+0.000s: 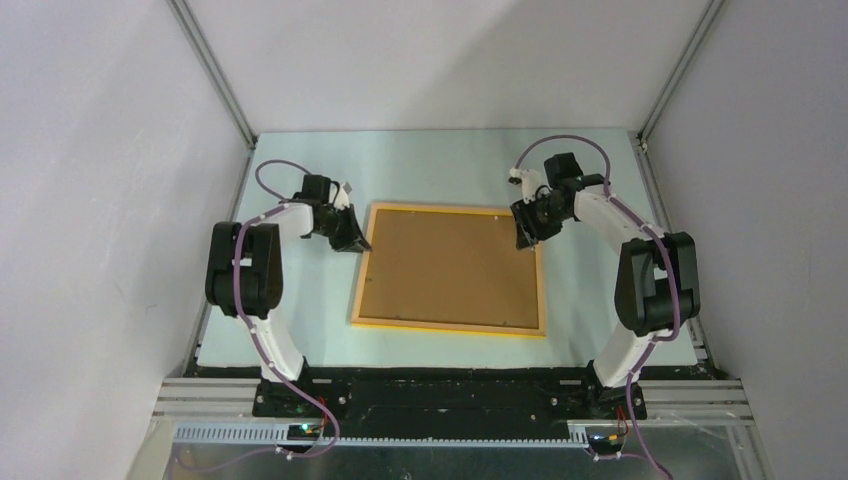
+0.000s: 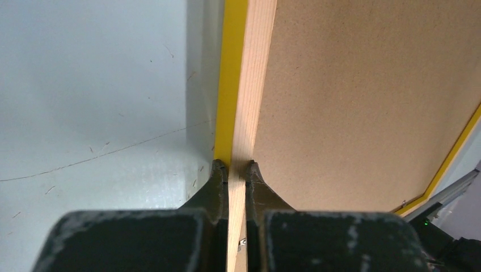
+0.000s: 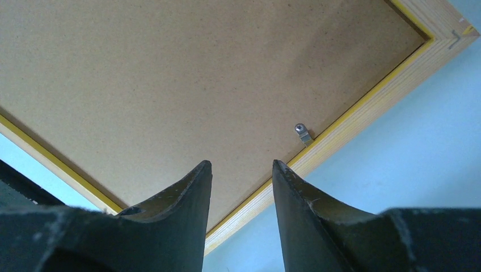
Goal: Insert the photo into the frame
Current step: Adjust the photo frame at the center of the board.
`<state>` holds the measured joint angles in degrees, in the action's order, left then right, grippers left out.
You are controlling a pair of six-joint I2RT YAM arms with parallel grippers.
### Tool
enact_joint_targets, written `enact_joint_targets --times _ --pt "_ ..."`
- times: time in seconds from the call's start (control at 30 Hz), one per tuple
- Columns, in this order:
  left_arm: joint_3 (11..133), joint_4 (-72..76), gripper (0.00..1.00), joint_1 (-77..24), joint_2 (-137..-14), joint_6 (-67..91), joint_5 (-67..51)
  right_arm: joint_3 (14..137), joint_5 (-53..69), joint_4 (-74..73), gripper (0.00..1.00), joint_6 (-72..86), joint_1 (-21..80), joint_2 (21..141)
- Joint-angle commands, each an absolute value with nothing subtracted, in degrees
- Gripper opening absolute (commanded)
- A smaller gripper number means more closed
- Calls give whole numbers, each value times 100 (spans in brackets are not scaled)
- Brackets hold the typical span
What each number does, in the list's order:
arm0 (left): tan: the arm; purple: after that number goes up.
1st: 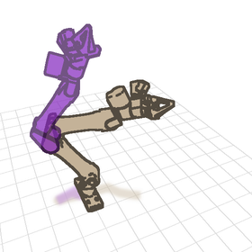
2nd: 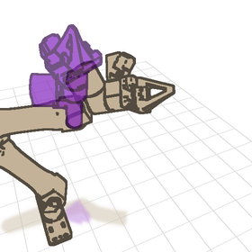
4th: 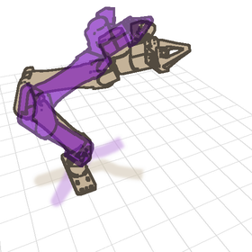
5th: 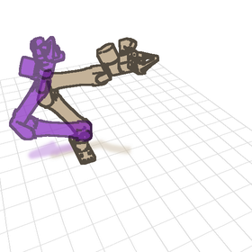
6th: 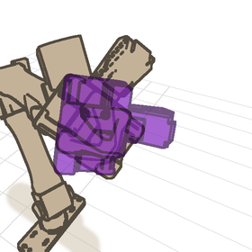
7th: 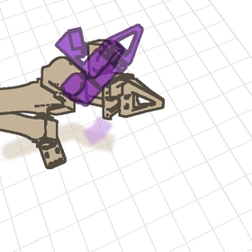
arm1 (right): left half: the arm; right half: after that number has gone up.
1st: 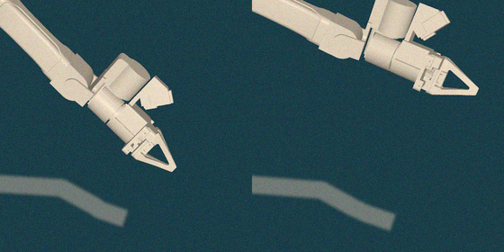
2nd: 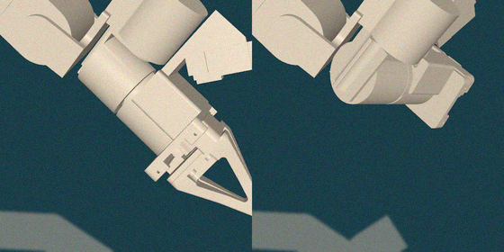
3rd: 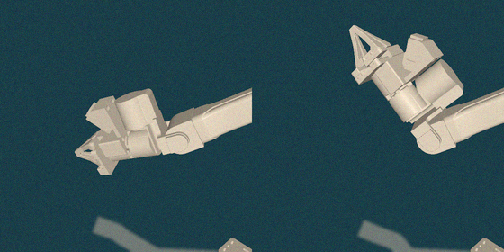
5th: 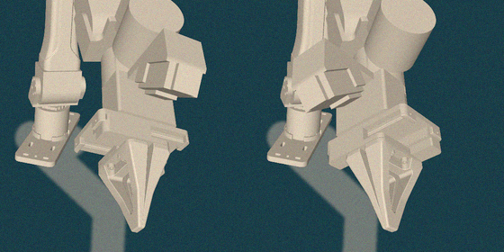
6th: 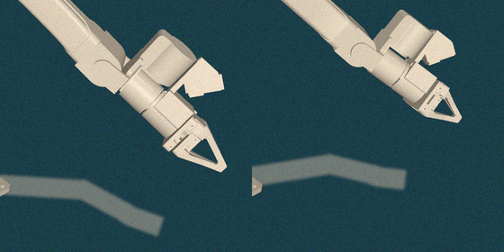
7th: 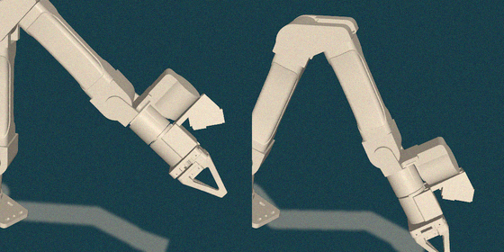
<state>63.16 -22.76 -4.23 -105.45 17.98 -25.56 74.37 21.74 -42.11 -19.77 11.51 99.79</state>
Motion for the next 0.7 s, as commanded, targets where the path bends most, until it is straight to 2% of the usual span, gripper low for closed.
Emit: enact_joint_targets --times 0.0,0.33,0.67 --pt "6489 -2239 0 -291 -10908 2157 -2802 7434 2238 -4197 48 -2160 1152 9606" --pt "6417 -2012 0 176 -10905 2516 -2625 7435 2381 -4237 49 -2352 1567 9426" --pt "5848 -1788 0 501 -10254 2634 -2505 7377 2536 -4289 50 -2549 2246 9362"
